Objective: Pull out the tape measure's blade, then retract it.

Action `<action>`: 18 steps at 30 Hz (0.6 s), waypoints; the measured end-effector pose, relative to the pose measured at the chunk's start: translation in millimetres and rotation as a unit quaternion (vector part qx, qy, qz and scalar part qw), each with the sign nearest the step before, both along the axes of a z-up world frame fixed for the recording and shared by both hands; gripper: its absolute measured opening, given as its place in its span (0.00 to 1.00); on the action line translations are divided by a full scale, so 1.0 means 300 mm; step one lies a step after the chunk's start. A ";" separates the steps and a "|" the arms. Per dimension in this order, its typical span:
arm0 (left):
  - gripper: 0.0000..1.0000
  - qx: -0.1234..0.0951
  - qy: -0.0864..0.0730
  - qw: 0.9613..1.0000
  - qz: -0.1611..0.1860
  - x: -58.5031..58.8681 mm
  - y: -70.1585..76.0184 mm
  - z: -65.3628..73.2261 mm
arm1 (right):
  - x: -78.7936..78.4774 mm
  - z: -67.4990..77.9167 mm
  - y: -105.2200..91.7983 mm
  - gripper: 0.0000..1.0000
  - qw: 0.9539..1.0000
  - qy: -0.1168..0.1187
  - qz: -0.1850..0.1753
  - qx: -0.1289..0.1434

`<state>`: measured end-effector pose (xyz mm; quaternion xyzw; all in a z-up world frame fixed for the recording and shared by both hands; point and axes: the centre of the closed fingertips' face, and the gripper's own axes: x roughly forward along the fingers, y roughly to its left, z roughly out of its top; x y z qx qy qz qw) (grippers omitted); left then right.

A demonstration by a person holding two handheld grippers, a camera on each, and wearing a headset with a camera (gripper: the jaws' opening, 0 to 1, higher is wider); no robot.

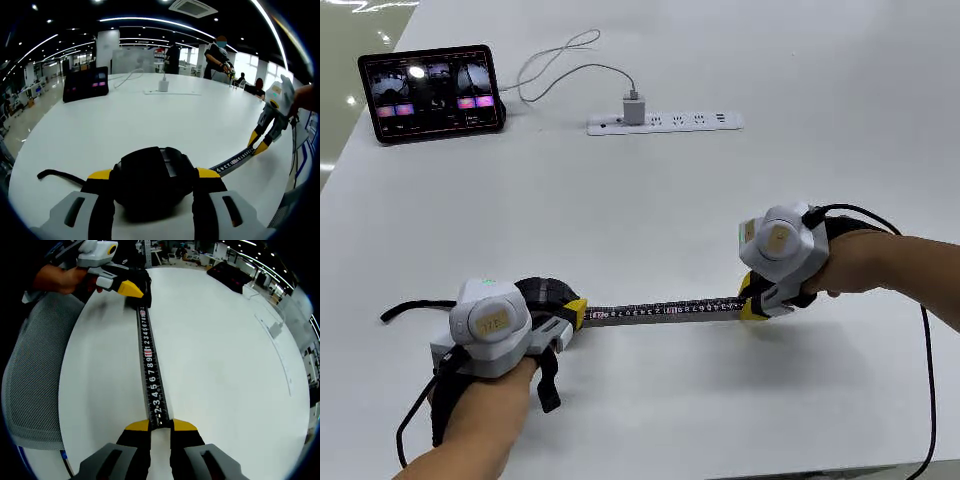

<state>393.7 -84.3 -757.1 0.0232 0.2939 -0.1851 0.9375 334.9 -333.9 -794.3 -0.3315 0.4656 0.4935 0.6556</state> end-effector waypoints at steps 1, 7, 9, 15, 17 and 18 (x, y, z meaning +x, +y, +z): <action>0.58 0.000 0.001 1.000 0.000 0.000 0.000 0.000 | 0.000 0.000 0.001 0.10 1.000 0.000 0.000 0.000; 0.58 -0.002 0.004 1.000 0.001 0.000 0.001 0.000 | 0.001 0.001 0.004 0.10 1.000 0.000 -0.001 0.000; 0.58 -0.003 0.005 1.000 0.001 0.000 0.001 0.000 | 0.002 0.001 0.006 0.10 1.000 0.000 0.001 0.001; 0.58 -0.003 0.006 1.000 0.000 -0.001 0.000 -0.001 | 0.006 0.001 0.011 0.10 1.000 0.000 0.003 0.003; 0.58 -0.004 0.006 1.000 0.001 -0.001 0.000 -0.001 | 0.005 0.001 0.013 0.10 1.000 -0.001 0.006 0.001; 0.58 -0.004 0.006 1.000 0.001 -0.001 0.000 -0.001 | 0.005 0.000 0.014 0.10 1.000 0.000 0.005 0.001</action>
